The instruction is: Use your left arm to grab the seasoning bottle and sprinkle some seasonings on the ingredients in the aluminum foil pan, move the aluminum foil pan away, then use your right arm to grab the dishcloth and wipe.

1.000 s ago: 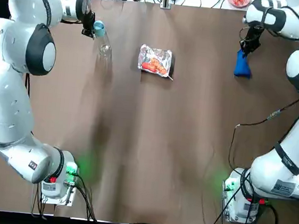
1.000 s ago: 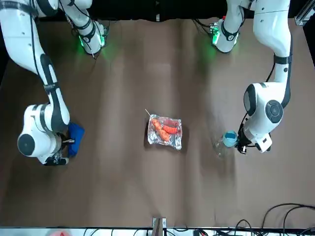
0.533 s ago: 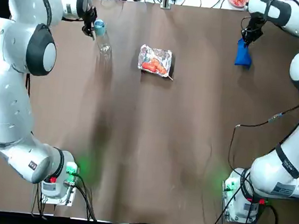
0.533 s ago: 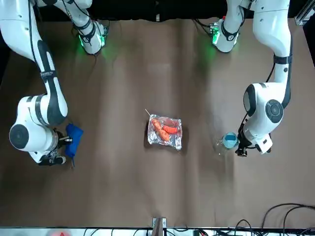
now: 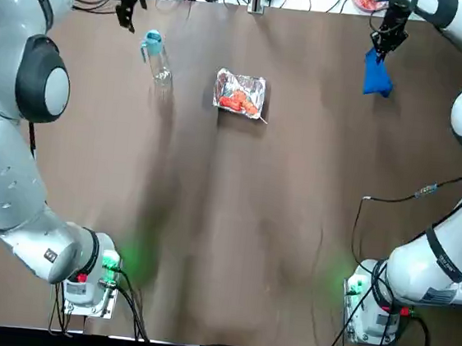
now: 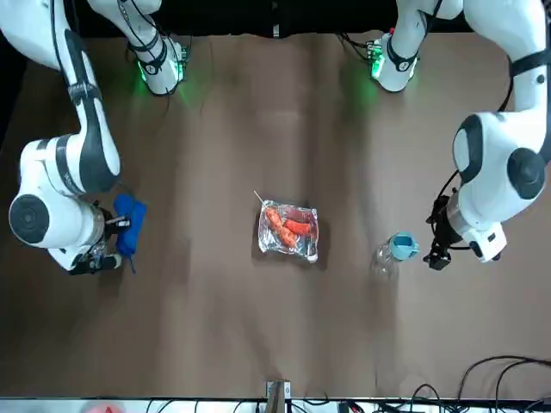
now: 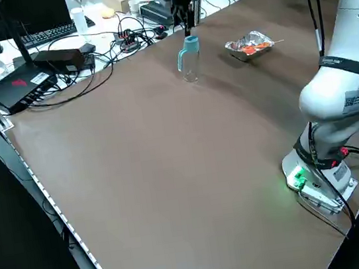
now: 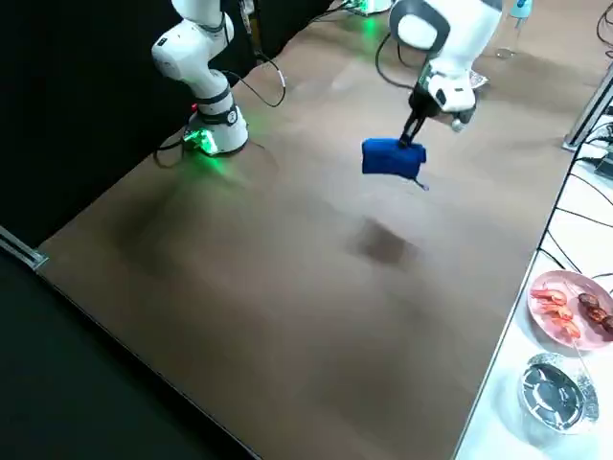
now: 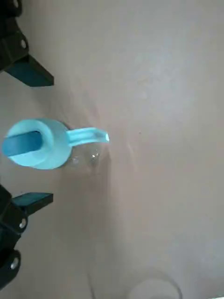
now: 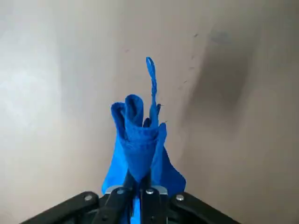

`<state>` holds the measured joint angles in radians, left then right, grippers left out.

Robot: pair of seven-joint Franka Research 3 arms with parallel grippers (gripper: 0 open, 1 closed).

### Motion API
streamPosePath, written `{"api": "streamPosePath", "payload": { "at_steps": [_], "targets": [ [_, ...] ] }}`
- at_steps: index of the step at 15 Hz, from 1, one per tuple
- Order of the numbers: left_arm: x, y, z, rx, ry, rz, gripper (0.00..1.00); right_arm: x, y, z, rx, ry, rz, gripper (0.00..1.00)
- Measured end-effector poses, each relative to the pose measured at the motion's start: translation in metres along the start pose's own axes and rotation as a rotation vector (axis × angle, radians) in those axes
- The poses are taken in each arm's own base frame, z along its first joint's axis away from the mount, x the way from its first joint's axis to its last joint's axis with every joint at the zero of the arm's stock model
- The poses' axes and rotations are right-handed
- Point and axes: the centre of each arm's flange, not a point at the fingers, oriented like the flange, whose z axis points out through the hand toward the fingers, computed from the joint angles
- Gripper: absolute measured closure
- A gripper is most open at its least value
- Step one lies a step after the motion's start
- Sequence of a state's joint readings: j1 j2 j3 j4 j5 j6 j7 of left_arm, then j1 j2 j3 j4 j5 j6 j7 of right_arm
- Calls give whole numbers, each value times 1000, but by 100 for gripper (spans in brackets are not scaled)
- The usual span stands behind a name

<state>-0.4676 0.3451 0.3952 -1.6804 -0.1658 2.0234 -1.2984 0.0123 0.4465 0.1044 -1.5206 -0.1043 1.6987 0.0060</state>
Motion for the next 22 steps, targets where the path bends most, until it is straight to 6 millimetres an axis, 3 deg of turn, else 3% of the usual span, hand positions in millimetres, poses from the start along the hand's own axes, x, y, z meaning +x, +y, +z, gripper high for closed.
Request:
{"api": "streamPosePath", "payload": {
  "at_steps": [2,4,8,10,13,14,19,22],
  "targets": [
    [-7,2,-21,18,-6,87,0,-5,-26,-17,11,-4,-33,93],
    [-21,2,-27,46,-25,241,0,-13,-51,-40,28,27,-66,93],
    [-94,4,-14,84,-86,600,0,-30,-88,-68,88,53,-111,93],
    [-138,5,5,112,-106,724,0,-33,-91,-66,102,30,-112,93],
    [-183,8,41,146,-91,842,0,-34,-85,-63,104,12,-105,93],
    [-208,11,56,138,-84,940,0,-33,-82,-62,106,11,-99,93],
    [-258,12,80,114,-113,1192,0,-33,-81,-62,107,9,-98,93],
    [-274,19,122,78,-102,1269,0,-33,-82,-61,107,8,-99,93]
  ]
}}
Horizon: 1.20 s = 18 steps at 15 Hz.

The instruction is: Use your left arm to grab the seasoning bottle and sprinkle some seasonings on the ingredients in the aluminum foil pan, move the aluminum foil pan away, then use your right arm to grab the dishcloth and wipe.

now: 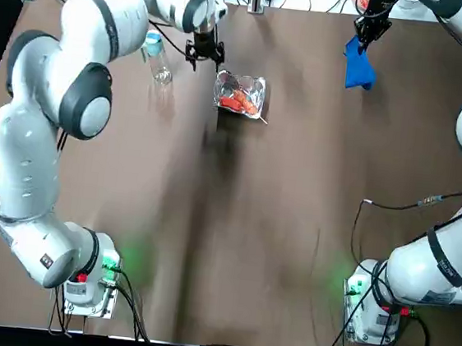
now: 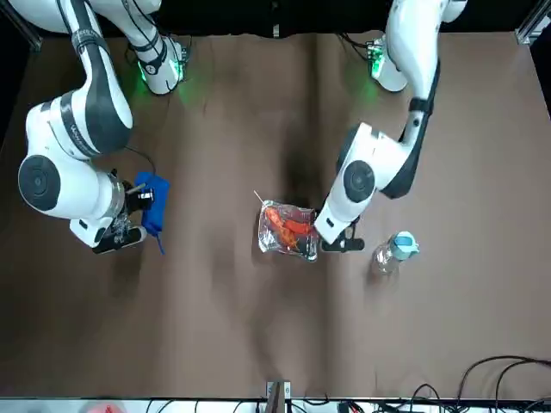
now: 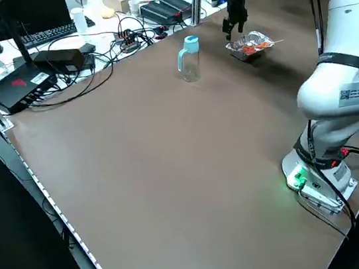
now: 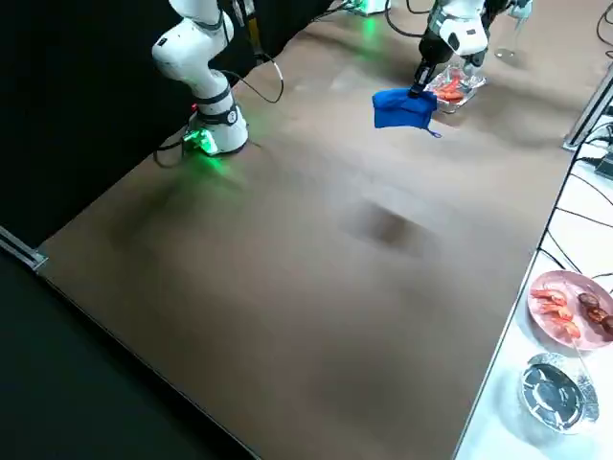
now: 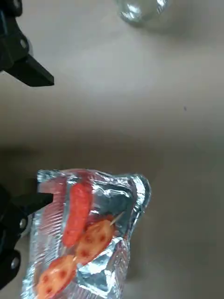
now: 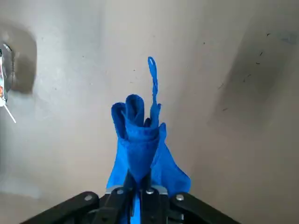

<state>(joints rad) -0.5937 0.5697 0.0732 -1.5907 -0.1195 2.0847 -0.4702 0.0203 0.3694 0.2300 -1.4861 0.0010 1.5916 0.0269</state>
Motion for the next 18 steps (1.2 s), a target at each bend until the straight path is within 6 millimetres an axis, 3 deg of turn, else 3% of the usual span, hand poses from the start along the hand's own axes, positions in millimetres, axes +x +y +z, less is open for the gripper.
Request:
{"api": "streamPosePath", "payload": {
  "at_steps": [5,10,13,14,18],
  "targets": [
    [1,16,66,2,1,29,0,0,-1,1,1,-3,-1,93],
    [-7,24,96,19,-36,42,2,0,-1,1,1,-6,-1,93],
    [-12,30,109,22,-55,50,11,0,-1,2,1,-8,-1,93],
    [-12,33,107,15,-53,49,31,0,-1,2,1,-9,-2,93],
    [-11,33,105,12,-50,43,69,0,-1,2,1,-11,-2,93]
  ]
}}
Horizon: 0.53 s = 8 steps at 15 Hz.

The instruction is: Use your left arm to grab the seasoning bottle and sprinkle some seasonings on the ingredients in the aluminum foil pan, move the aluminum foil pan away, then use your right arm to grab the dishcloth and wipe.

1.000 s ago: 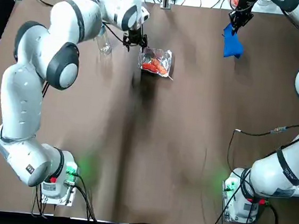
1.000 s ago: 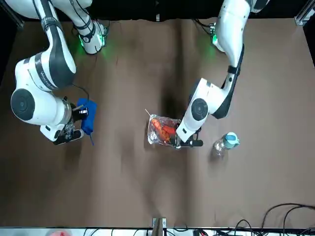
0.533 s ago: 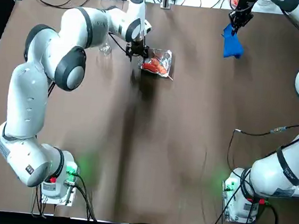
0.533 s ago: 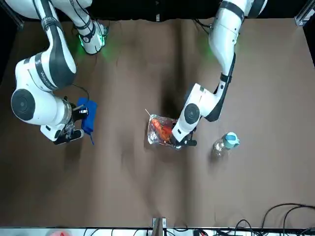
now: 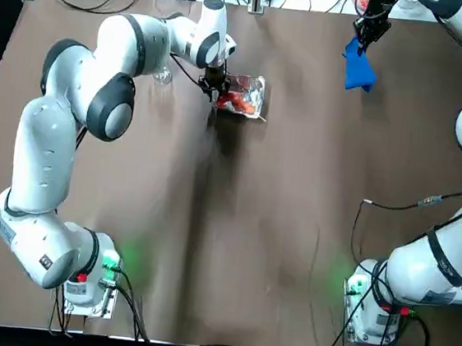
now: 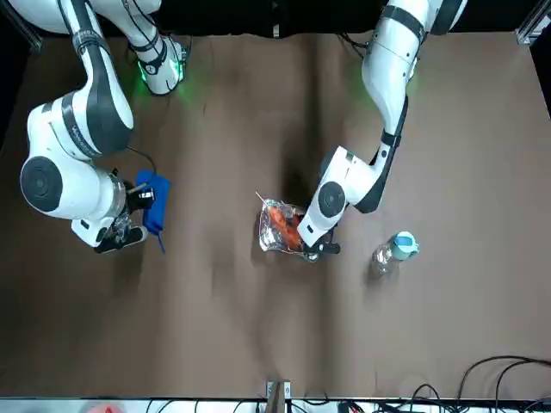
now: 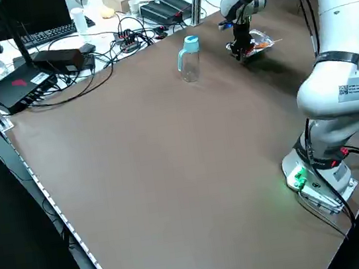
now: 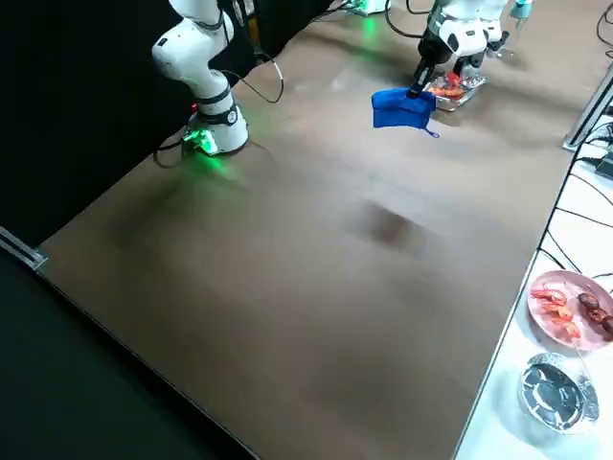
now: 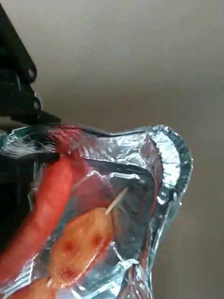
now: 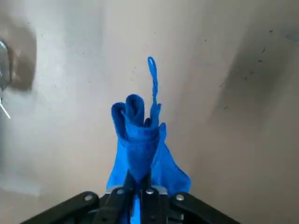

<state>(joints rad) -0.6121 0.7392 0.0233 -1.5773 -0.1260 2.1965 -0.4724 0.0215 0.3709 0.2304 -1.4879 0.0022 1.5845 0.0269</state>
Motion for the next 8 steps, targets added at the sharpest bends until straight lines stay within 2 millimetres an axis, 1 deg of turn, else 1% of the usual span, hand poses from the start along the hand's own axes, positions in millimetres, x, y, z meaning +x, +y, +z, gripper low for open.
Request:
{"api": "streamPosePath", "payload": {
  "at_steps": [3,4,8],
  "targets": [
    [0,0,0,0,0,-2,95,0,0,0,0,0,0,93],
    [0,0,0,0,1,-2,98,0,0,0,0,0,0,93],
    [1,0,-2,0,0,-2,98,0,0,0,0,-1,0,93]
  ]
}}
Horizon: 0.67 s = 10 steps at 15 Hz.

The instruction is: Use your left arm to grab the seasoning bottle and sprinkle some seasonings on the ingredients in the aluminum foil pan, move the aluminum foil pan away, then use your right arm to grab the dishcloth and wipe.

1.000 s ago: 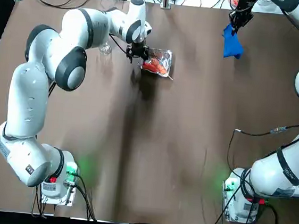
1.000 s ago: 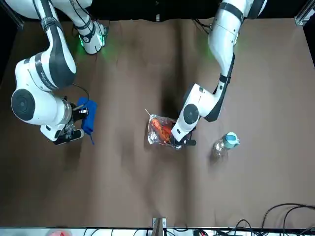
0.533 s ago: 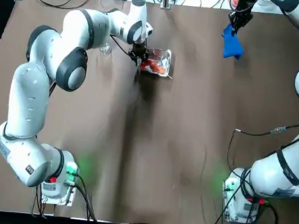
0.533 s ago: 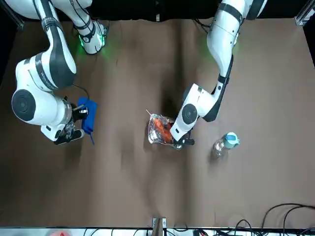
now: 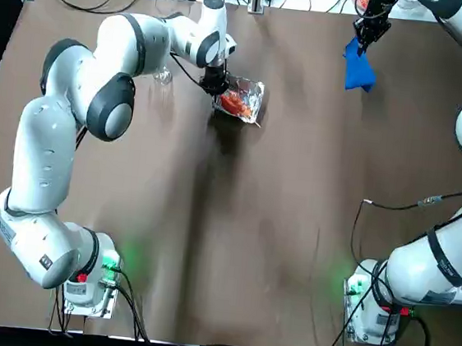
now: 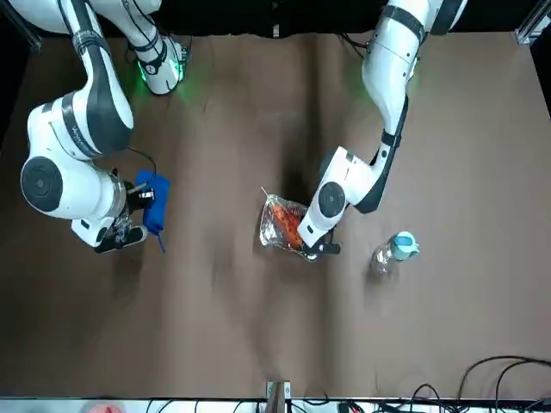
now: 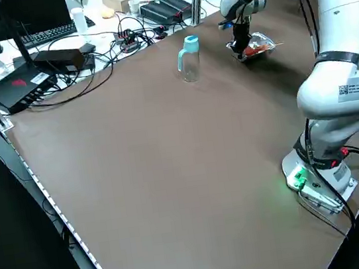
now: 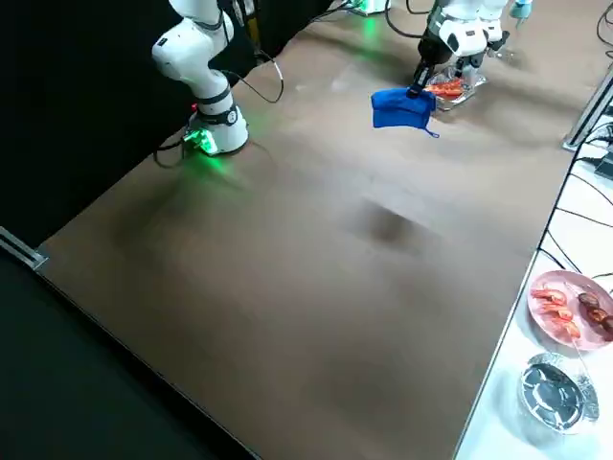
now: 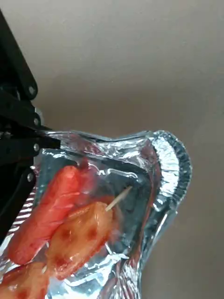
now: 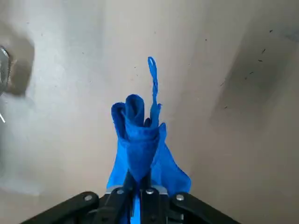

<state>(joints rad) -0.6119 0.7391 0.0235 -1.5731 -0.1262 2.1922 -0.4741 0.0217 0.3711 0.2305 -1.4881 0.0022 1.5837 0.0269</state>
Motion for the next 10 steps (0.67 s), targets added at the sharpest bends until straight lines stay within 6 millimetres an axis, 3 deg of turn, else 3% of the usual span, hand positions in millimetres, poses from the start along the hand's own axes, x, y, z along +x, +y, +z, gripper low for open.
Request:
{"api": "streamPosePath", "payload": {
  "at_steps": [3,6,10],
  "targets": [
    [-5,3,-4,4,-23,-14,98,0,0,0,0,0,0,93],
    [-23,16,-14,5,-61,-56,98,1,-5,1,0,0,-8,93],
    [-70,29,-32,-5,-87,-54,98,5,-50,12,8,0,-48,93]
  ]
}}
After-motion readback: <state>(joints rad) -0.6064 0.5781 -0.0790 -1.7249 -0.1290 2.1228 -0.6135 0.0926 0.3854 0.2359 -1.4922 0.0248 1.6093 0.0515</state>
